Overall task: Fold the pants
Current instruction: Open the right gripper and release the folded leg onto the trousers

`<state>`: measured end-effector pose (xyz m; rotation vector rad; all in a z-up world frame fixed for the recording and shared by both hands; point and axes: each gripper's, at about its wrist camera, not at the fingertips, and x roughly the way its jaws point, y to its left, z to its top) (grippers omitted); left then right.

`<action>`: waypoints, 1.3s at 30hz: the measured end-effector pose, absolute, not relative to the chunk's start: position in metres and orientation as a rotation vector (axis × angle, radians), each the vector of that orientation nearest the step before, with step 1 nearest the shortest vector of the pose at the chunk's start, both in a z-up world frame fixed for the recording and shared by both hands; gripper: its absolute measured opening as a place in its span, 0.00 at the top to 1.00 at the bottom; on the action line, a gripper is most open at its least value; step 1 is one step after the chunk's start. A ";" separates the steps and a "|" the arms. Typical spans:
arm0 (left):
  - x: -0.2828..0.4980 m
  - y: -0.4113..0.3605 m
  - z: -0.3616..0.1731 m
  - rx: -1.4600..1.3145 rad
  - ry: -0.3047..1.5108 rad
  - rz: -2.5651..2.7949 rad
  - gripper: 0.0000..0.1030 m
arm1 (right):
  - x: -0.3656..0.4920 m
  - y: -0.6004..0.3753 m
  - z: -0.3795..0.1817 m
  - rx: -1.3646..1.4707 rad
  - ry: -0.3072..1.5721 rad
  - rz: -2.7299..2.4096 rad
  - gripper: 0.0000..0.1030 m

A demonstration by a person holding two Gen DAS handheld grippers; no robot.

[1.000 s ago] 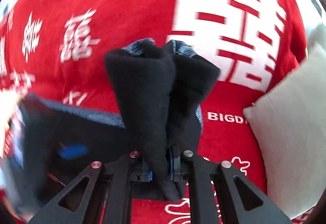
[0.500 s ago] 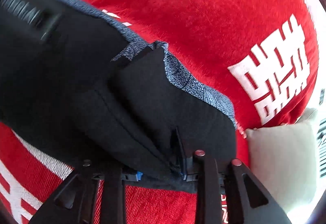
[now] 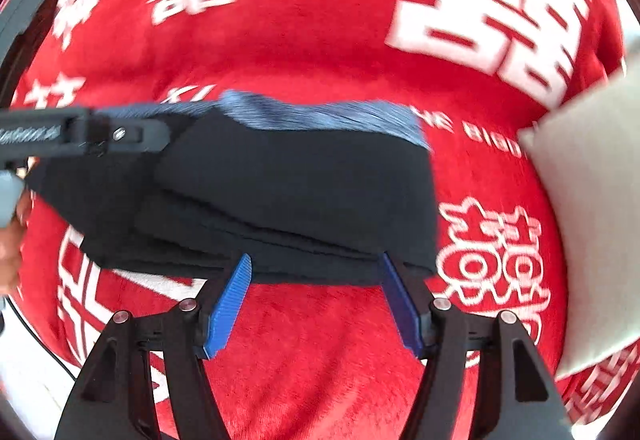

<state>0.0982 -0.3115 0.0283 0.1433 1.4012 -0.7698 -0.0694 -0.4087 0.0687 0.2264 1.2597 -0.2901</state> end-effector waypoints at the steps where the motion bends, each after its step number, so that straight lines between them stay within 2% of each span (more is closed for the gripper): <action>1: 0.098 -0.317 0.025 0.146 1.420 -0.780 0.19 | -0.074 -0.413 0.068 0.249 1.264 -0.302 0.32; 5: 0.092 -0.334 0.017 0.175 1.457 -0.811 0.19 | -0.082 -0.432 0.059 0.342 1.290 -0.321 0.32; 8: 0.090 -0.343 0.016 0.184 1.470 -0.824 0.19 | -0.086 -0.442 0.053 0.387 1.296 -0.324 0.39; 12: 0.090 -0.348 0.008 0.186 1.521 -0.830 0.31 | -0.094 -0.447 0.049 0.435 1.299 -0.329 0.49; 13: 0.090 -0.349 0.004 0.190 1.540 -0.826 0.35 | -0.095 -0.449 0.048 0.444 1.301 -0.331 0.51; 14: 0.089 -0.350 0.001 0.208 1.550 -0.813 0.47 | -0.096 -0.452 0.048 0.455 1.302 -0.334 0.52; 15: 0.089 -0.351 -0.001 0.230 1.556 -0.801 0.64 | -0.097 -0.454 0.047 0.462 1.304 -0.337 0.53; 16: 0.090 -0.350 -0.001 0.235 1.560 -0.797 0.73 | -0.097 -0.456 0.047 0.467 1.305 -0.339 0.56; 17: 0.092 -0.349 -0.001 0.216 1.572 -0.802 0.79 | -0.097 -0.459 0.047 0.472 1.306 -0.342 0.57; 19: 0.094 -0.345 0.004 0.170 1.579 -0.817 0.84 | -0.097 -0.463 0.048 0.482 1.308 -0.345 0.60; 20: 0.095 -0.343 0.011 0.162 1.570 -0.829 0.92 | -0.097 -0.464 0.049 0.487 1.308 -0.348 0.60; 21: 0.094 -0.340 0.017 0.160 1.562 -0.845 0.95 | -0.097 -0.466 0.050 0.491 1.307 -0.351 0.61; 24: 0.084 -0.331 0.022 0.238 1.527 -0.835 0.95 | -0.097 -0.470 0.057 0.493 1.300 -0.353 0.61; 28: 0.059 -0.316 -0.013 0.294 1.565 -0.788 0.95 | -0.095 -0.469 0.053 0.487 1.313 -0.338 0.61; 33: 0.051 -0.311 -0.006 0.271 1.486 -0.737 0.93 | -0.096 -0.475 0.049 0.544 1.310 -0.327 0.61; 34: 0.051 -0.311 -0.003 0.270 1.477 -0.720 0.89 | -0.096 -0.478 0.050 0.549 1.304 -0.328 0.61; 35: 0.051 -0.311 -0.001 0.285 1.460 -0.705 0.76 | -0.095 -0.481 0.050 0.559 1.298 -0.327 0.61; 36: 0.051 -0.311 0.006 0.322 1.423 -0.674 0.50 | -0.094 -0.487 0.051 0.572 1.290 -0.325 0.61; 37: 0.051 -0.310 0.010 0.328 1.406 -0.661 0.37 | -0.092 -0.494 0.053 0.588 1.276 -0.324 0.60; 38: 0.054 -0.306 0.015 0.312 1.388 -0.655 0.27 | -0.090 -0.499 0.054 0.599 1.267 -0.322 0.60; 39: 0.056 -0.304 0.022 0.291 1.379 -0.656 0.27 | -0.087 -0.507 0.054 0.619 1.253 -0.319 0.59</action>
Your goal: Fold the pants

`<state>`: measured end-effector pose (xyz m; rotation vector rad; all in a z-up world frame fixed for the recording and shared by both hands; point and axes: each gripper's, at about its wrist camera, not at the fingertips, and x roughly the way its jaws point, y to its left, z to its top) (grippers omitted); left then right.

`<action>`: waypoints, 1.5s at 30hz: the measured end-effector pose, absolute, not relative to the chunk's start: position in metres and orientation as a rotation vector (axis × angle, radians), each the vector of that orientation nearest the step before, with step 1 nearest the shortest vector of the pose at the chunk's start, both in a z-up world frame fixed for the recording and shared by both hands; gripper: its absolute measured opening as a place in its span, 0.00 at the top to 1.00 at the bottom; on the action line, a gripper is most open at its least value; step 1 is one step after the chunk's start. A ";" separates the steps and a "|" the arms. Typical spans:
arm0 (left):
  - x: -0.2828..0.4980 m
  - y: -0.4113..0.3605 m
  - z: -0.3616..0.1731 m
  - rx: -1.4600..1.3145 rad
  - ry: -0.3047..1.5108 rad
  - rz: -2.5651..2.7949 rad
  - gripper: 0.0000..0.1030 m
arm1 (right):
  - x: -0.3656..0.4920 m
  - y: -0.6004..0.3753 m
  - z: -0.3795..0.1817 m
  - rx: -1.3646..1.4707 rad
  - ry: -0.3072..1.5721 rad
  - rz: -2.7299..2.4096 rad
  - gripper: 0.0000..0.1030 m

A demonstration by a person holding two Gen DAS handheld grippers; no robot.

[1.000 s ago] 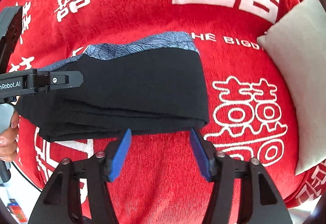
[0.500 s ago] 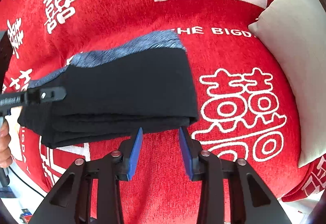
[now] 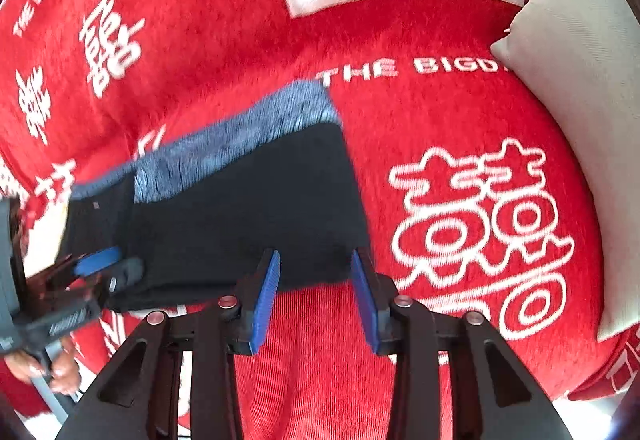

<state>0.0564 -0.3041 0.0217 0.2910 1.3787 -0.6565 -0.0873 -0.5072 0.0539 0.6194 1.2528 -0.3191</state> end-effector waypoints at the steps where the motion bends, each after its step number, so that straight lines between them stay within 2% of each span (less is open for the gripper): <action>1: 0.059 -0.303 0.023 0.291 1.380 -0.653 0.27 | -0.084 -0.515 0.053 0.642 1.243 -0.316 0.51; 3: 0.065 -0.305 0.028 0.303 1.376 -0.624 0.27 | -0.077 -0.539 0.047 0.716 1.213 -0.320 0.37; 9: 0.081 -0.337 0.043 0.250 1.336 -0.670 0.27 | -0.055 -0.591 0.010 0.924 1.192 -0.289 0.37; 10: 0.081 -0.348 0.041 0.246 1.331 -0.686 0.27 | -0.052 -0.598 0.000 0.981 1.196 -0.262 0.40; 11: 0.083 -0.358 0.037 0.245 1.336 -0.698 0.27 | -0.049 -0.601 -0.009 1.028 1.205 -0.238 0.50; 12: 0.082 -0.368 0.031 0.245 1.348 -0.713 0.27 | -0.046 -0.602 -0.017 1.061 1.218 -0.221 0.55; 14: 0.079 -0.381 0.013 0.270 1.368 -0.712 0.27 | -0.045 -0.600 -0.028 1.094 1.244 -0.214 0.58; 18: 0.069 -0.378 -0.022 0.367 1.406 -0.681 0.28 | -0.050 -0.590 -0.027 1.033 1.277 -0.281 0.58; 21: 0.057 -0.374 -0.020 0.435 1.349 -0.710 0.27 | -0.046 -0.579 -0.025 0.942 1.290 -0.296 0.57; 22: 0.057 -0.371 -0.018 0.431 1.355 -0.707 0.27 | -0.043 -0.575 -0.021 0.914 1.294 -0.302 0.55; 27: 0.073 -0.338 -0.015 0.316 1.446 -0.587 0.27 | -0.047 -0.565 -0.007 0.883 1.308 -0.312 0.54; 29: 0.075 -0.324 -0.011 0.293 1.453 -0.545 0.27 | -0.055 -0.561 -0.001 0.873 1.314 -0.325 0.46; 32: 0.072 -0.307 -0.004 0.296 1.447 -0.500 0.27 | -0.068 -0.556 0.010 0.836 1.329 -0.353 0.39; 45: 0.061 -0.269 0.009 0.210 1.465 -0.381 0.27 | -0.073 -0.500 0.053 0.612 1.340 -0.304 0.39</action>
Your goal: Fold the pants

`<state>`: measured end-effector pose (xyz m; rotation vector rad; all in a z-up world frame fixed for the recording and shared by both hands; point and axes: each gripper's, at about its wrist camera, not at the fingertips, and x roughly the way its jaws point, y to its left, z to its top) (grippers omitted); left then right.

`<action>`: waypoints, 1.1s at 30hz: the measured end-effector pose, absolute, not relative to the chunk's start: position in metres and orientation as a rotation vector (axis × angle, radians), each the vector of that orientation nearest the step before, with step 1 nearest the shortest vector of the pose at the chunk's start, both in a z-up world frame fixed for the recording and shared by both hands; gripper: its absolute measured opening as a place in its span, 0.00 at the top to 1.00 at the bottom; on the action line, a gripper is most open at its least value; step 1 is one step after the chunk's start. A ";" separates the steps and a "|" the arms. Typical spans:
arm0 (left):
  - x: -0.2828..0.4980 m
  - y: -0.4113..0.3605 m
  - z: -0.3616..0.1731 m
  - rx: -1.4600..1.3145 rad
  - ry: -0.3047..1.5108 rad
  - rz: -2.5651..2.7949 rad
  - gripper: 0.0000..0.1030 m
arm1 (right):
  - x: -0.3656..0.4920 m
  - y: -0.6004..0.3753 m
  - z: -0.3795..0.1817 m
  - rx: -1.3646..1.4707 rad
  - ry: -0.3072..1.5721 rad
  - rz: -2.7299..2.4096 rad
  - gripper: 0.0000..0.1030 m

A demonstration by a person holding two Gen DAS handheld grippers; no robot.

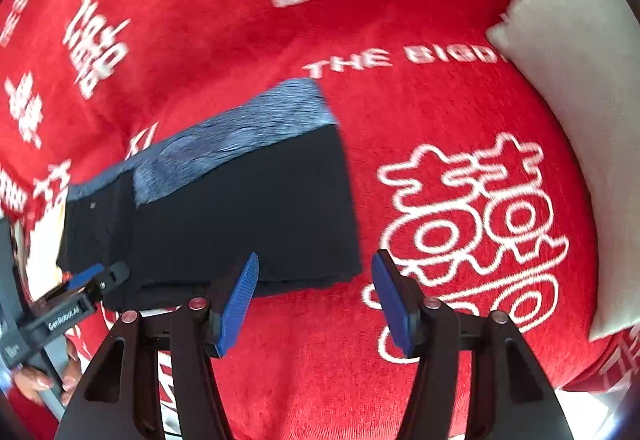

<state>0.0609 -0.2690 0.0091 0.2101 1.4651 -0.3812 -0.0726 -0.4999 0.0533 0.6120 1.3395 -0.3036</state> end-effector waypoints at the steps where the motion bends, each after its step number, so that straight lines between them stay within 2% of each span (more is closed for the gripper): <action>1: 0.060 -0.266 0.009 0.209 1.466 -0.373 0.27 | -0.069 -0.493 0.055 0.592 1.338 -0.282 0.38; 11: 0.045 -0.249 0.007 0.215 1.507 -0.253 0.27 | -0.052 -0.460 0.053 0.556 1.380 -0.140 0.32; 20: 0.039 -0.233 0.014 0.155 1.508 -0.203 0.27 | -0.047 -0.458 0.050 0.509 1.429 -0.127 0.32; 33: 0.045 -0.152 0.016 0.086 1.518 -0.155 0.27 | -0.008 -0.373 0.058 0.408 1.428 -0.085 0.31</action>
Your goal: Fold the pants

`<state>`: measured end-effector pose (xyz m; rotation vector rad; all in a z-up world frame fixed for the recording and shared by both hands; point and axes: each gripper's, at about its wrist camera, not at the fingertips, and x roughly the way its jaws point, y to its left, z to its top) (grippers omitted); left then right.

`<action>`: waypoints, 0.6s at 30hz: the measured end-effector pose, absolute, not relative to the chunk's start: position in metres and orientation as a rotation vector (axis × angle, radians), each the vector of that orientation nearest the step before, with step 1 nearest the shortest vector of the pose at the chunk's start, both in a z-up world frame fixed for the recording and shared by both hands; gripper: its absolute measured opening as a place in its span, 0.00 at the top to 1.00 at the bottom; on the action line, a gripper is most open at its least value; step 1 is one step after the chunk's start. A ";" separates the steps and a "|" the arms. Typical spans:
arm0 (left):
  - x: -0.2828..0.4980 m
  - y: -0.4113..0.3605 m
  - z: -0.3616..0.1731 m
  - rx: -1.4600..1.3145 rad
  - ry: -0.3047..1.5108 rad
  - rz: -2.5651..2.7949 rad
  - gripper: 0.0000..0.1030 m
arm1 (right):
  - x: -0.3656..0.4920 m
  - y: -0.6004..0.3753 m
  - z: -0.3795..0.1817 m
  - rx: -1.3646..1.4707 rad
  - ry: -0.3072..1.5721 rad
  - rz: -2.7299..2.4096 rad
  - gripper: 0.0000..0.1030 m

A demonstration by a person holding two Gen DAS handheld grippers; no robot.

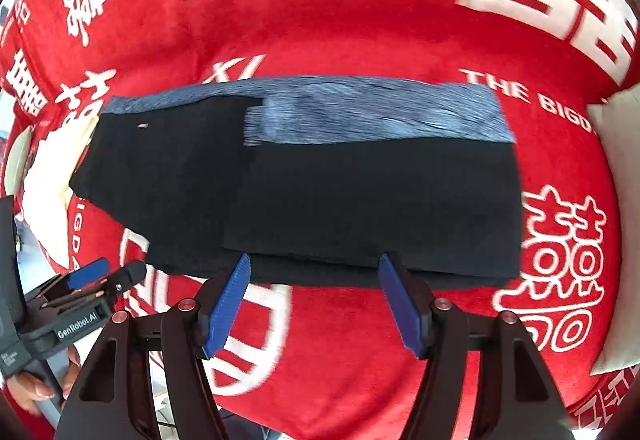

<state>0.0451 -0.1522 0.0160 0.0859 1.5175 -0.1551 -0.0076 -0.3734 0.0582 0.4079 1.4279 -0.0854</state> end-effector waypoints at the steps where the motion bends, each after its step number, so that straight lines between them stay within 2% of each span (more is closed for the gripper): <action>1: 0.046 -0.146 0.016 0.078 1.517 -0.152 0.27 | -0.004 -0.367 0.059 0.400 1.429 -0.082 0.31; 11: 0.065 -0.091 0.013 -0.022 1.506 -0.119 0.27 | 0.031 -0.323 0.034 0.309 1.478 -0.081 0.29; 18: 0.095 -0.042 0.006 -0.258 1.433 -0.119 0.27 | 0.025 -0.316 0.013 0.287 1.509 -0.090 0.24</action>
